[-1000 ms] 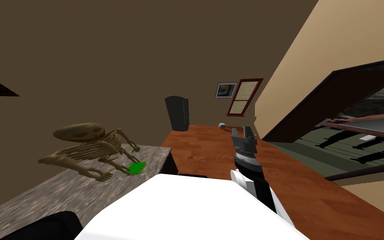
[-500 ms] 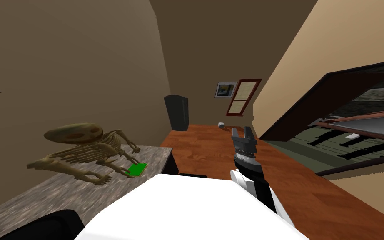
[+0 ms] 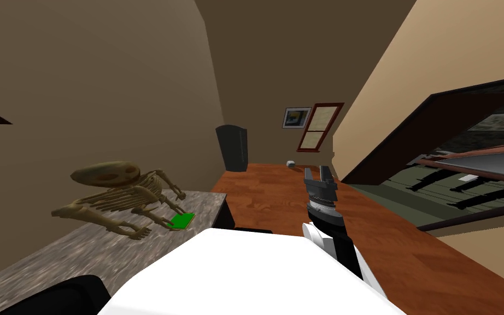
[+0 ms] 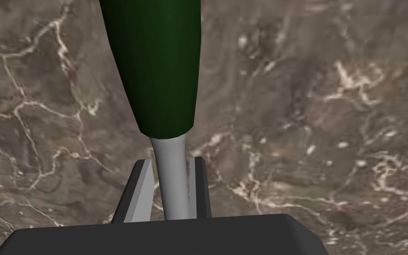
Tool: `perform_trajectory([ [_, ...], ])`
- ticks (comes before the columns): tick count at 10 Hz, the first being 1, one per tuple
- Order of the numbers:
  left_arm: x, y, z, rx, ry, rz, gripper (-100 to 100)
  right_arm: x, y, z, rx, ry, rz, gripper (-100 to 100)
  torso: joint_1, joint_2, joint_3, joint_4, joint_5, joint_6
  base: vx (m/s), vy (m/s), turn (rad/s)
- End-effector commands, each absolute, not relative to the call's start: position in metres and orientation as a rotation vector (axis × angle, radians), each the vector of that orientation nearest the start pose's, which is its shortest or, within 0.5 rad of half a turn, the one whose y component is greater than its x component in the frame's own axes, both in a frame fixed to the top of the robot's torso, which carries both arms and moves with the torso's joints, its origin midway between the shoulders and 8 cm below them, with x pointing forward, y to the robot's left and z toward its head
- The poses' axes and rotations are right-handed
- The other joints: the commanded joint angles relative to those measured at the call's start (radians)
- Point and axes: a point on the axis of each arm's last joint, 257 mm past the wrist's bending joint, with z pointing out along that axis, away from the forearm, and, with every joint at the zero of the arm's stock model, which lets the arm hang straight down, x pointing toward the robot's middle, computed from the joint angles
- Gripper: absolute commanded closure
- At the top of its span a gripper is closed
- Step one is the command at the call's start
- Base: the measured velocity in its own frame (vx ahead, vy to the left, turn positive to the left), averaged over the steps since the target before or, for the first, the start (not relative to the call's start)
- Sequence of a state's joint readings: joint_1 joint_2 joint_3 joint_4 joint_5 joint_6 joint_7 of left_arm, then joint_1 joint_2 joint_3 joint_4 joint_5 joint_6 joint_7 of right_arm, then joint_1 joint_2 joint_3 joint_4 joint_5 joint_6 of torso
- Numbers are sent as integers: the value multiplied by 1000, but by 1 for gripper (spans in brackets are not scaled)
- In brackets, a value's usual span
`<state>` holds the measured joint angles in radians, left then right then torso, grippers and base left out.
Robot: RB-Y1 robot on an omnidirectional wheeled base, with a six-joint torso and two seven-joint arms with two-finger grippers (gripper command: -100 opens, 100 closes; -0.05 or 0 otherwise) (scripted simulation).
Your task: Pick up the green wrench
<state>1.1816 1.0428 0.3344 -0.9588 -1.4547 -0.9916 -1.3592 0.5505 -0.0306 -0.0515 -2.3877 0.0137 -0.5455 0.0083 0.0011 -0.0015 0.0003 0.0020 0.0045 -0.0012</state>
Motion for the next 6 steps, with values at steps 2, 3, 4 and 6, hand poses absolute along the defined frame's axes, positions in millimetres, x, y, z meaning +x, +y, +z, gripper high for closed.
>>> perform_trajectory([
  [2, -260, 649, -341, -2098, -2072, 261, 0, 308, -285, 65, 525, 575, 1245, 0, 0, 0, 0, 0, 0, 0, 0, 0, 0],
  [3, -254, 656, -328, -2107, -2065, 255, 100, 308, -285, 65, 525, 575, 1245, 0, 0, 0, 0, 0, 0, 0, 26, -31, 57],
  [4, -252, 660, -320, -2110, -2059, 255, 100, 308, -285, 65, 525, 575, 1245, 0, -2, -2, -1, 0, -1, 0, 44, -53, 69],
  [6, -253, 659, -324, -2107, -2062, 254, 0, 308, -285, 65, 525, 575, 1245, 0, -3, -2, -1, -1, -1, 0, 9, -12, 7],
])
